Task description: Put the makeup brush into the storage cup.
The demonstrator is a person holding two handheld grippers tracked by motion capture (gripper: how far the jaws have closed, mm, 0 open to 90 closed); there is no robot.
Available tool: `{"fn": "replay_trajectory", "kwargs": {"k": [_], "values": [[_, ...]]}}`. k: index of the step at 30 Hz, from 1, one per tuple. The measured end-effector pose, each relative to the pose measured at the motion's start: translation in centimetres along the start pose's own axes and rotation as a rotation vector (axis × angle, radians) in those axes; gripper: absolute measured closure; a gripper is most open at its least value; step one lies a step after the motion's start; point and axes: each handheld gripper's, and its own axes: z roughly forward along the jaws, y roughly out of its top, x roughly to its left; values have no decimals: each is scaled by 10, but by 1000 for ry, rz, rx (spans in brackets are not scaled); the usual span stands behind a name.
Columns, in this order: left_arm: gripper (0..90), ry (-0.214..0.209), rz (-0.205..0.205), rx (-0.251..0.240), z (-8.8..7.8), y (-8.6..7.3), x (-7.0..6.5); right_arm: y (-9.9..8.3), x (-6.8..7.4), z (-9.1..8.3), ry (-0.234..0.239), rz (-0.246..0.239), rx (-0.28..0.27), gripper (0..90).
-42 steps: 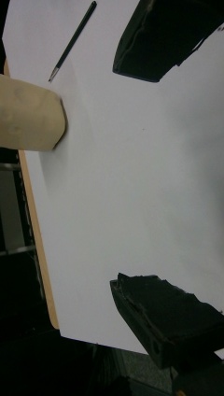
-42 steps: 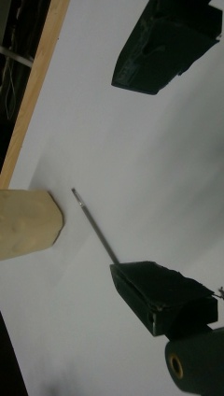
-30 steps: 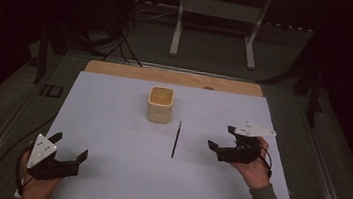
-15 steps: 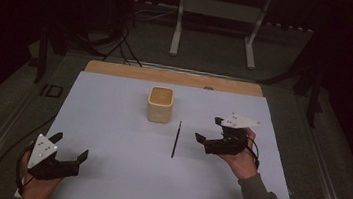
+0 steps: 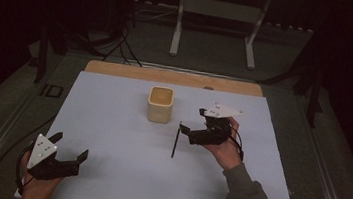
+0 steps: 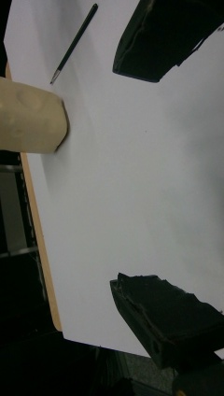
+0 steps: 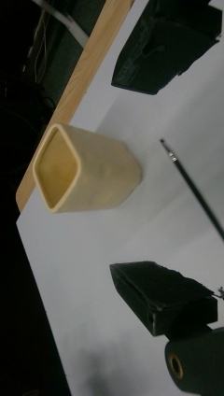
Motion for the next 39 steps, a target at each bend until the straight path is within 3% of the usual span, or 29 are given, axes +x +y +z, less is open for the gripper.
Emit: {"fn": "replay_trajectory", "kwargs": {"k": [6, 14, 39], "values": [[17, -1, 1, -1, 0, 0, 0, 11, 2, 16, 8, 0, 15, 94], [17, -3, 1, -3, 0, 0, 0, 25, -4, 33, -14, 27, 81, 94], [17, -2, 3, -5, 0, 0, 0, 34, -9, 56, -48, 18, 309, 94]]}}
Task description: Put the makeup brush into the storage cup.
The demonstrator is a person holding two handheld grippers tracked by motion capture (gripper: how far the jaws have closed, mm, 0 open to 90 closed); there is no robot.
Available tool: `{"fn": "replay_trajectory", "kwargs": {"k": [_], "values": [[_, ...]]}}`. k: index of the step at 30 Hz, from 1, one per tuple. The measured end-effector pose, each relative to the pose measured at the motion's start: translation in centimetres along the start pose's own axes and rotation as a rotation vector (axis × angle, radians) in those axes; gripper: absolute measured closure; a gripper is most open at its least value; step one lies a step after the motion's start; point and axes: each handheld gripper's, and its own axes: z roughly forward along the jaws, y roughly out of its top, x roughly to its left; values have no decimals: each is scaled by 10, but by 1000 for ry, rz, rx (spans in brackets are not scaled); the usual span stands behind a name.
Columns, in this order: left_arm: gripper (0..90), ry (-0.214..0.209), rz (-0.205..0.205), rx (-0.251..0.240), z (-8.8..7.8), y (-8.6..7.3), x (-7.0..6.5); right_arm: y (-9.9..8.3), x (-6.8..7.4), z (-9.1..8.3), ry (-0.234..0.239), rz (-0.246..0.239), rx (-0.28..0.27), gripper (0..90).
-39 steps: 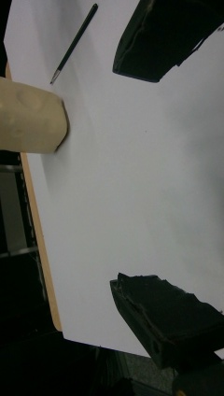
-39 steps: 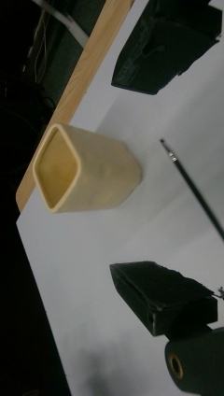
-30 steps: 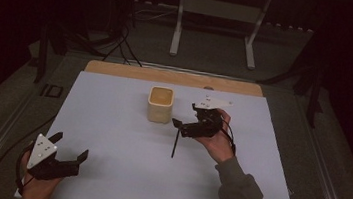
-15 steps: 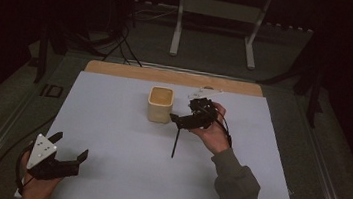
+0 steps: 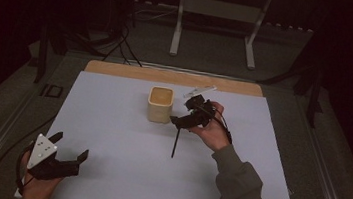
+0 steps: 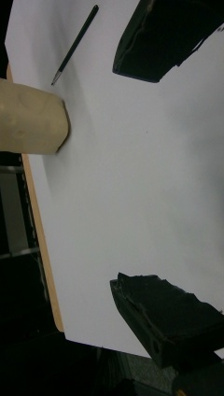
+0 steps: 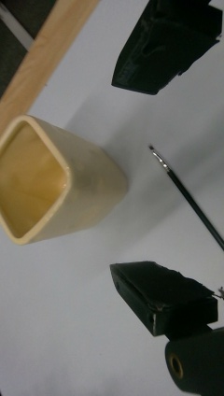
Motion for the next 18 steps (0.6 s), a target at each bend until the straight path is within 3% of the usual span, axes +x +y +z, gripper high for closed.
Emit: {"fn": "replay_trajectory", "kwargs": {"k": [18], "values": [[18, -1, 1, 2, 1, 0, 0, 5, 0, 13, 21, 2, 182, 94]]}}
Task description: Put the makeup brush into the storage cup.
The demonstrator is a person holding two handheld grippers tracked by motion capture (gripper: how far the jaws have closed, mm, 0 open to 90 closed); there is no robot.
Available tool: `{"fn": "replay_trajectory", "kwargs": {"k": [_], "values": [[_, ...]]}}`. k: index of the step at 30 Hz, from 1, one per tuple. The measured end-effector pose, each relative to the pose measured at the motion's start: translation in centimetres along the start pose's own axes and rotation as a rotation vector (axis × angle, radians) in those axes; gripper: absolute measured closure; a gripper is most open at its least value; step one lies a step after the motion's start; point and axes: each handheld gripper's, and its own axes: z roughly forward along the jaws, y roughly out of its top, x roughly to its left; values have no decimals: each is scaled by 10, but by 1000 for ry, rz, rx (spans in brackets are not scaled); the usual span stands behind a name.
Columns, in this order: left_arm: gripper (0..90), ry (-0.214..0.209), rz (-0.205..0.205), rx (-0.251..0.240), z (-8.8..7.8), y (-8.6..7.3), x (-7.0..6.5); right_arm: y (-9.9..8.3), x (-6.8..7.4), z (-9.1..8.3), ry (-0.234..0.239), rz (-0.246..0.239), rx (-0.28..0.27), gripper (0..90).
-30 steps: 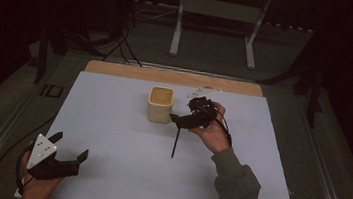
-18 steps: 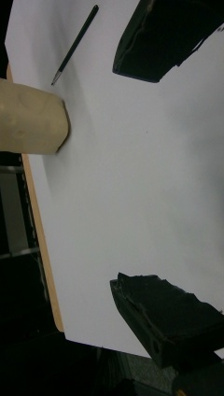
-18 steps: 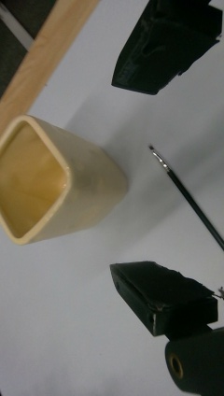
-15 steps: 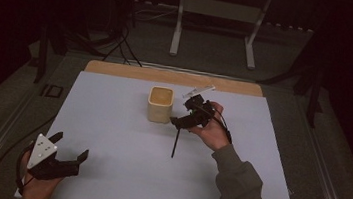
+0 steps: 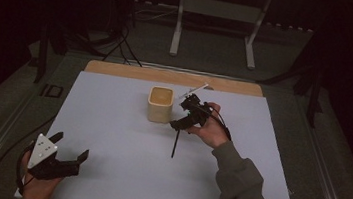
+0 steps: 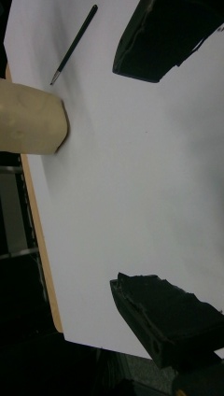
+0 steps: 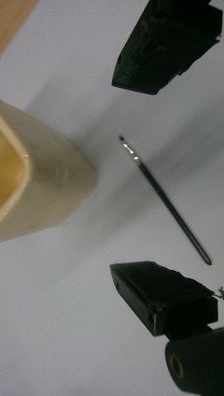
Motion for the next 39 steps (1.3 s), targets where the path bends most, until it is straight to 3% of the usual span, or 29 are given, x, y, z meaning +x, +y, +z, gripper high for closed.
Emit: {"fn": "replay_trajectory", "kwargs": {"k": [7, 17, 25, 39], "values": [[18, 0, 1, 0, 0, 0, 0, -1, 0, 8, -1, 5, 91, 94], [18, 0, 1, 0, 0, 0, 0, 0, 2, 21, 2, 10, 144, 94], [18, -1, 2, 0, 0, 0, 0, 0, 5, 37, -7, 3, 194, 94], [18, -3, 4, 0, 0, 0, 0, -6, 4, 70, -8, 34, 283, 110]]}}
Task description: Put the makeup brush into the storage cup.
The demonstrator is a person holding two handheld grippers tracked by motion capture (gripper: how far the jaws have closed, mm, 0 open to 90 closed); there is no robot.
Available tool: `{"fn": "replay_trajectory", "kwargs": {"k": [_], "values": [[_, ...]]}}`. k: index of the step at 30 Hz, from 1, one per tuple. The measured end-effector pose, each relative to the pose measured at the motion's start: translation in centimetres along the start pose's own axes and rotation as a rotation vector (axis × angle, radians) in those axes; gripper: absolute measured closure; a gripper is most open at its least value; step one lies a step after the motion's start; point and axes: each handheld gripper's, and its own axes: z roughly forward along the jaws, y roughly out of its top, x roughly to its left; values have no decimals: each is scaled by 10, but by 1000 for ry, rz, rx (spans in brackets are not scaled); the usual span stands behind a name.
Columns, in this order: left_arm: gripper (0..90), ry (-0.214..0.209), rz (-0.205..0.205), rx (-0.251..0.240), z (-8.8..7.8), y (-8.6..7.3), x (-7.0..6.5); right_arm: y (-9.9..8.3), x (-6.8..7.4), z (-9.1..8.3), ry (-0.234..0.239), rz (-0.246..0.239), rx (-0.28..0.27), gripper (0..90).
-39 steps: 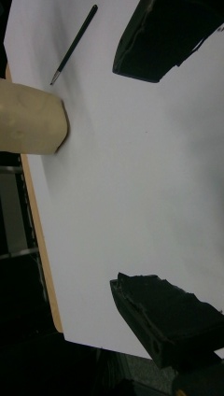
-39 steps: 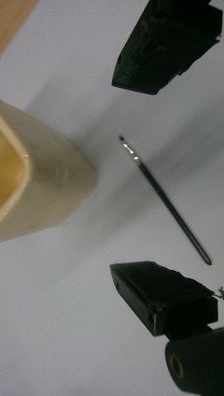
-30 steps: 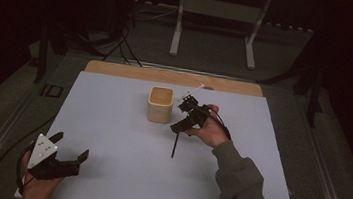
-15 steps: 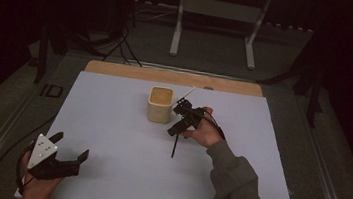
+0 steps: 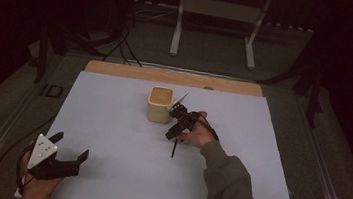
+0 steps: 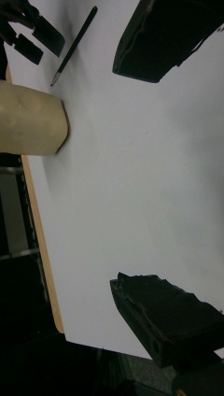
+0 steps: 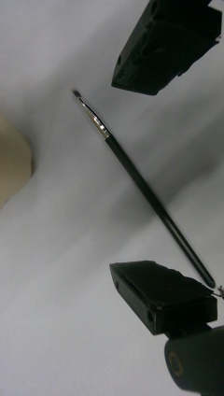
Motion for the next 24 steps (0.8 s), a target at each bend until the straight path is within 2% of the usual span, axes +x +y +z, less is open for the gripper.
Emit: {"fn": "replay_trajectory", "kwargs": {"k": [9, 13, 15, 19, 21, 24], "values": [[18, -1, 1, -2, 0, 0, 0, 3, -3, 14, -10, 28, 34, 173], [19, 0, 1, 0, 0, 0, 0, 3, -5, 18, -5, 43, 49, 278], [18, -1, 2, -1, 0, 0, 0, 3, -5, 19, -26, 36, 60, 322], [18, -1, 4, -1, 0, 0, 0, 4, -5, 17, -34, 24, 67, 474], [19, 0, 4, 0, 0, 0, -1, 3, -5, 16, -32, -1, 75, 547], [19, 0, 4, -1, 0, 0, -1, 3, -7, 14, -30, -41, 105, 733]]}}
